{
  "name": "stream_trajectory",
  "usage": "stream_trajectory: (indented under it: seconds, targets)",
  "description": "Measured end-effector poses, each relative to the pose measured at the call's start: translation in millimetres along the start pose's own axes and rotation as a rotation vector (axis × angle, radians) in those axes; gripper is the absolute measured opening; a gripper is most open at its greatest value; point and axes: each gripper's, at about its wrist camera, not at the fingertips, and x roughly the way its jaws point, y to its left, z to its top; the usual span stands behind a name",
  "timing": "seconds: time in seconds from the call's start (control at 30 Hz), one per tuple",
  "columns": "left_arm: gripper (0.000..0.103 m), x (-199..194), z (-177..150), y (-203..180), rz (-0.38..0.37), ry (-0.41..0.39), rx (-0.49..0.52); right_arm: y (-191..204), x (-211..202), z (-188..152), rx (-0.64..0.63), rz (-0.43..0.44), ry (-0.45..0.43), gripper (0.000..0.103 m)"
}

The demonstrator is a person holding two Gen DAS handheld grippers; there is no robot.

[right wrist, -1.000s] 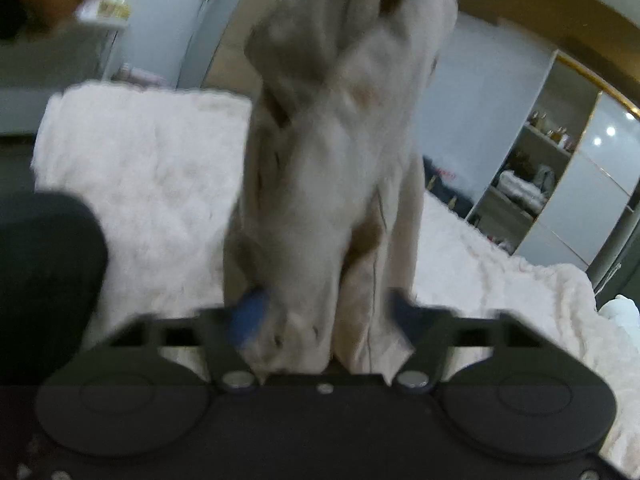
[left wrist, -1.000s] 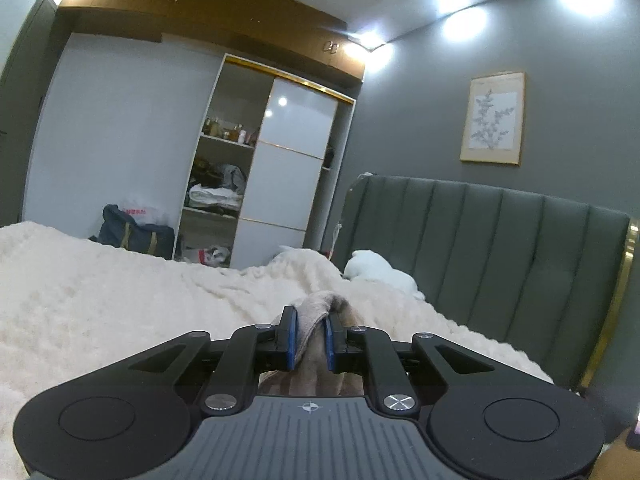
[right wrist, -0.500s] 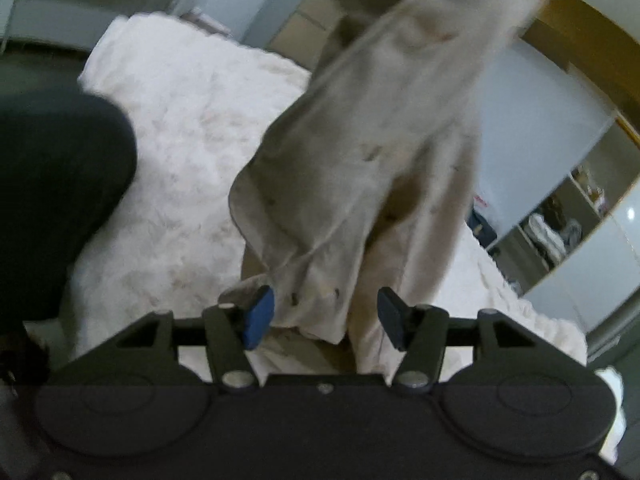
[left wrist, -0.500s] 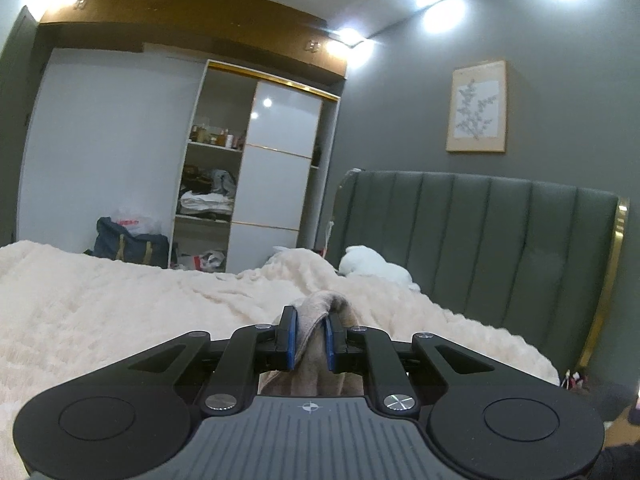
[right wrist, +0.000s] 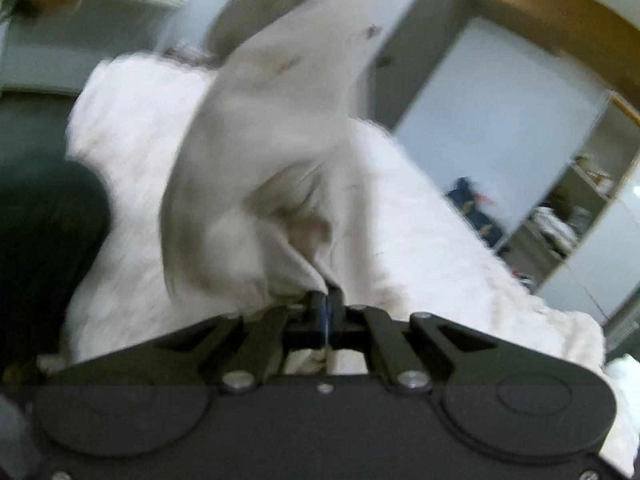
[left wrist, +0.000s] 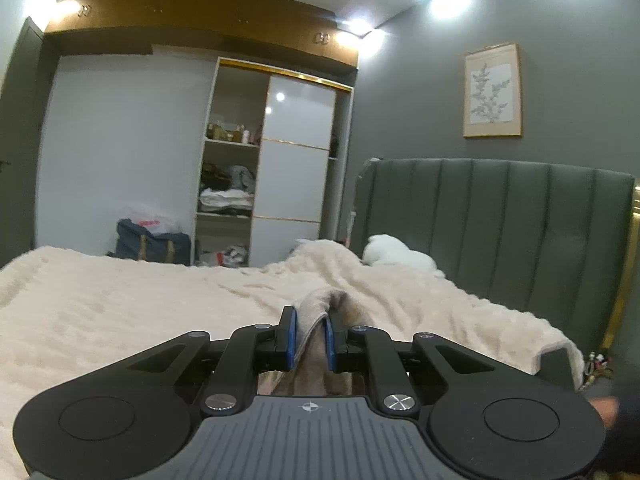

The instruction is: Fold clothes

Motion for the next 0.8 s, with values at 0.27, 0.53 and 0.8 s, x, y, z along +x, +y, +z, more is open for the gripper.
stream_trajectory:
  seconds: [0.27, 0.53, 0.8]
  targets:
    - [0.013, 1, 58, 0, -0.004, -0.112, 0.123, -94, -70, 54, 0.172, -0.122, -0.195, 0.000]
    - [0.009, -1, 154, -3, -0.036, -0.344, 0.166, -154, -122, 92, 0.152, -0.189, -0.304, 0.000]
    - [0.043, 47, 102, -15, -0.127, -0.125, 0.095, -160, -89, 93, 0.170, -0.234, -0.203, 0.000]
